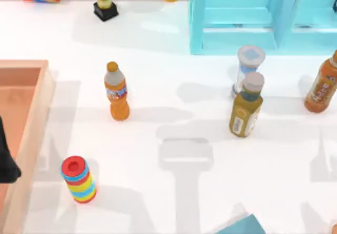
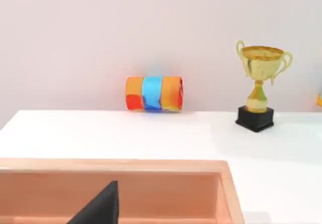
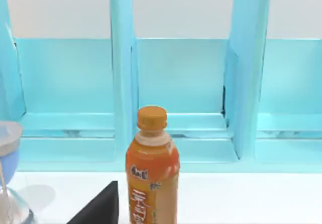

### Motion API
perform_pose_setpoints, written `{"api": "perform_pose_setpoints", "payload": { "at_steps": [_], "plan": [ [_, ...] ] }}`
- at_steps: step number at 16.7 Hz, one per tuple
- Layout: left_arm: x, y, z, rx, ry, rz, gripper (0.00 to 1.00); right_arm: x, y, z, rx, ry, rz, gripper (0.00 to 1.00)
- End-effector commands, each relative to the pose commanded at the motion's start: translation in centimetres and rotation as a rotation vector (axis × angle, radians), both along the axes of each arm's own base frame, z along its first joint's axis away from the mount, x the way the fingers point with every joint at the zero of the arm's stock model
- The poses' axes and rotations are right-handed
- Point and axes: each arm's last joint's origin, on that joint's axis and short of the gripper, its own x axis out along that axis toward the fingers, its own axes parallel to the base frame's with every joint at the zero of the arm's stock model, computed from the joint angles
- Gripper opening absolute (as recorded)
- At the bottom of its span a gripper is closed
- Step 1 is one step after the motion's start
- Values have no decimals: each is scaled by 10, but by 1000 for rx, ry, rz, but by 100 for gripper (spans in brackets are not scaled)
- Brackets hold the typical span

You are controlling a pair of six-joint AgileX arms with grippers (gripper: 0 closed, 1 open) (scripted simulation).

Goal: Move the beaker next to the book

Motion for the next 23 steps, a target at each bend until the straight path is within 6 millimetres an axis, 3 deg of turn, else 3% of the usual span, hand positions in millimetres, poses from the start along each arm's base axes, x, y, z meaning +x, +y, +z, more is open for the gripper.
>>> {"api": "perform_pose_setpoints", "payload": {
  "at_steps": [5, 9, 12, 18, 23],
  "plan": [
    [0, 0, 0, 0, 0, 0, 100, 1, -1, 8, -60, 50, -8, 100],
    [0, 0, 0, 0, 0, 0, 100, 9, -5, 36, -261, 224, -15, 100],
    [0, 0, 0, 0, 0, 0, 100, 26, -11, 63, -466, 414, 17, 100],
    [0, 0, 0, 0, 0, 0, 100, 93, -37, 108, -880, 844, 268, 100],
    [0, 0, 0, 0, 0, 0, 100, 163, -74, 111, -1106, 1107, 651, 100]
  ]
}}
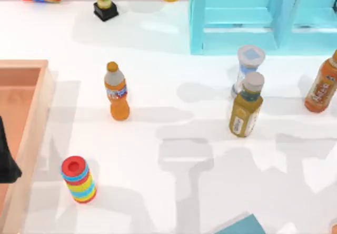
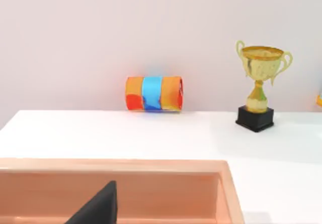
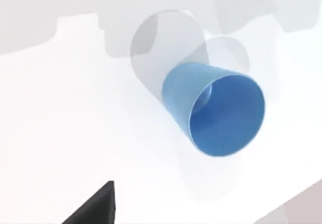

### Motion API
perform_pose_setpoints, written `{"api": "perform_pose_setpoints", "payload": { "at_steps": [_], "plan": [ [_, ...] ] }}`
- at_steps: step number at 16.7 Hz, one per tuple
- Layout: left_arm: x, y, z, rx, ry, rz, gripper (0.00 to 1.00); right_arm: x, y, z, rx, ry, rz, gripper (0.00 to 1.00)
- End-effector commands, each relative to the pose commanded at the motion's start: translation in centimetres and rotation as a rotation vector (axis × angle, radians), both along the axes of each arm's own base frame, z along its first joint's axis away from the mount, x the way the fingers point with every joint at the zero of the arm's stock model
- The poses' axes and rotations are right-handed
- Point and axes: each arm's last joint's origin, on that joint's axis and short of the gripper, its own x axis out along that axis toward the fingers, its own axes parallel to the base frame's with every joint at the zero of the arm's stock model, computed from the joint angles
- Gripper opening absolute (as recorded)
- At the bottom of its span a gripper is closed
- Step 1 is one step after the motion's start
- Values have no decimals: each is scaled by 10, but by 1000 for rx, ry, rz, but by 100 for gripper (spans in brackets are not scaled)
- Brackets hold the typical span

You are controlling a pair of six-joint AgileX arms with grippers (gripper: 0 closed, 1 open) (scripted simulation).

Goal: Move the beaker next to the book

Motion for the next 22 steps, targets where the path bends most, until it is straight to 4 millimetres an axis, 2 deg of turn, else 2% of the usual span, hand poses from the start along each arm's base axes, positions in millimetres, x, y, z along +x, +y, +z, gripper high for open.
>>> {"api": "perform_pose_setpoints", "payload": {
  "at_steps": [4, 8, 17, 19, 22],
  "plan": [
    [0, 0, 0, 0, 0, 0, 100, 42, -32, -16, -5, 233, 211, 100],
    [0, 0, 0, 0, 0, 0, 100, 65, -53, -32, 24, 358, 346, 100],
    [0, 0, 0, 0, 0, 0, 100, 69, -55, -40, 31, 378, 371, 100],
    [0, 0, 0, 0, 0, 0, 100, 70, -56, -56, 33, 381, 369, 100],
    [0, 0, 0, 0, 0, 0, 100, 72, -58, -92, 29, 374, 369, 100]
  ]
}}
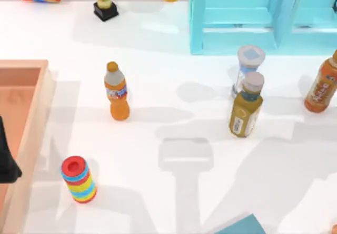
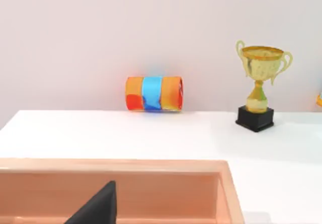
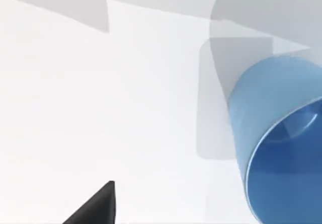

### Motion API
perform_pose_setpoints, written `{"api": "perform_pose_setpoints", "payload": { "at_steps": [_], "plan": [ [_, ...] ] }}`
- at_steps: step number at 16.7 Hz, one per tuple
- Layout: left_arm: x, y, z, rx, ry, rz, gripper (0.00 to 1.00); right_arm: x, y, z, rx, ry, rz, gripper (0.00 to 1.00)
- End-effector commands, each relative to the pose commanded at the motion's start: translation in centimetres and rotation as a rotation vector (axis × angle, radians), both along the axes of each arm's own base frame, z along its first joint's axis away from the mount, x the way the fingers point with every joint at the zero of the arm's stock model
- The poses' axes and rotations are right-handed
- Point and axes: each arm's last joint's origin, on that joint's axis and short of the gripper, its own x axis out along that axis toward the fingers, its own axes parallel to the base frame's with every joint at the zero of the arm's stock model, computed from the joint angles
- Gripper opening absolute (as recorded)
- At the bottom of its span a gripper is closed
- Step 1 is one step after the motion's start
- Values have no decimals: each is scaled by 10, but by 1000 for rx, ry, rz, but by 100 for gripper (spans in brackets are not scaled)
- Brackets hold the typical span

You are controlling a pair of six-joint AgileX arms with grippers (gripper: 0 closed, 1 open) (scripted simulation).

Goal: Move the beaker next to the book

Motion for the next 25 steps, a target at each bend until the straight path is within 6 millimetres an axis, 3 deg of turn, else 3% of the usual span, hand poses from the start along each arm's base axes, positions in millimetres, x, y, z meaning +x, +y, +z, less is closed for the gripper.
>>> {"api": "perform_pose_setpoints", "payload": {
  "at_steps": [4, 9, 22, 25],
  "plan": [
    [0, 0, 0, 0, 0, 0, 100, -3, 1, -39, 1, 2, 0, 100],
    [0, 0, 0, 0, 0, 0, 100, -4, 1, -43, 2, 4, 0, 100],
    [0, 0, 0, 0, 0, 0, 100, -4, 1, -43, 2, 4, 0, 2],
    [0, 0, 0, 0, 0, 0, 100, -4, 1, -43, 2, 4, 0, 0]
  ]
}}
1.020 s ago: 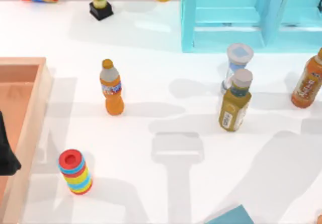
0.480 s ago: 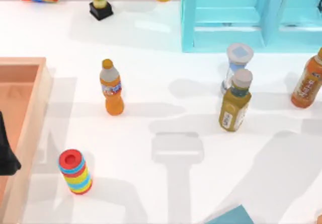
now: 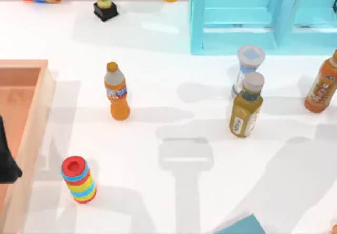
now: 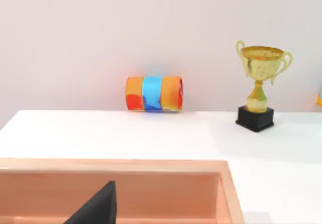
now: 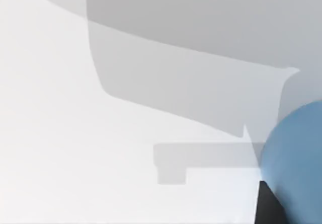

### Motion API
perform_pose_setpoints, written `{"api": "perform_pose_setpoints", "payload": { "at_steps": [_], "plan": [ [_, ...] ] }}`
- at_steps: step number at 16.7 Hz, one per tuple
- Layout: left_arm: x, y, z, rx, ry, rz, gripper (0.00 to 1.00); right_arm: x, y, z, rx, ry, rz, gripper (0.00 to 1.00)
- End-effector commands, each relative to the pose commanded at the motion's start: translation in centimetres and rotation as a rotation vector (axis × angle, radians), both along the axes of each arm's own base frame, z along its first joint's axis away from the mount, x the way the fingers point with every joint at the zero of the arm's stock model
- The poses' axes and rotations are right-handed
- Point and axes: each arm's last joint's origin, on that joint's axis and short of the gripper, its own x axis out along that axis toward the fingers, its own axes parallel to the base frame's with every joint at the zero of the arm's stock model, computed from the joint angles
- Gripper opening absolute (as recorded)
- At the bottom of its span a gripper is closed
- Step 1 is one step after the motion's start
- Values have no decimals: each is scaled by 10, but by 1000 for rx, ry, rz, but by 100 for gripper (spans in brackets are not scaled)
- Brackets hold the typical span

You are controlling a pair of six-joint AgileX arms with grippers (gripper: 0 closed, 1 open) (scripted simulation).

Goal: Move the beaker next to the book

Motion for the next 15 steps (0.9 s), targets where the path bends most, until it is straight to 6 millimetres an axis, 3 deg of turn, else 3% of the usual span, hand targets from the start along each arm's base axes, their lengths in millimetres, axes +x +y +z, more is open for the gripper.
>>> {"api": "perform_pose_setpoints", "payload": {
  "at_steps": [7, 15],
  "plan": [
    [0, 0, 0, 0, 0, 0, 100, 0, 0, 2, -1, -3, 1, 0],
    [0, 0, 0, 0, 0, 0, 100, 0, 0, 49, 0, -1, 1, 0]
  ]
}}
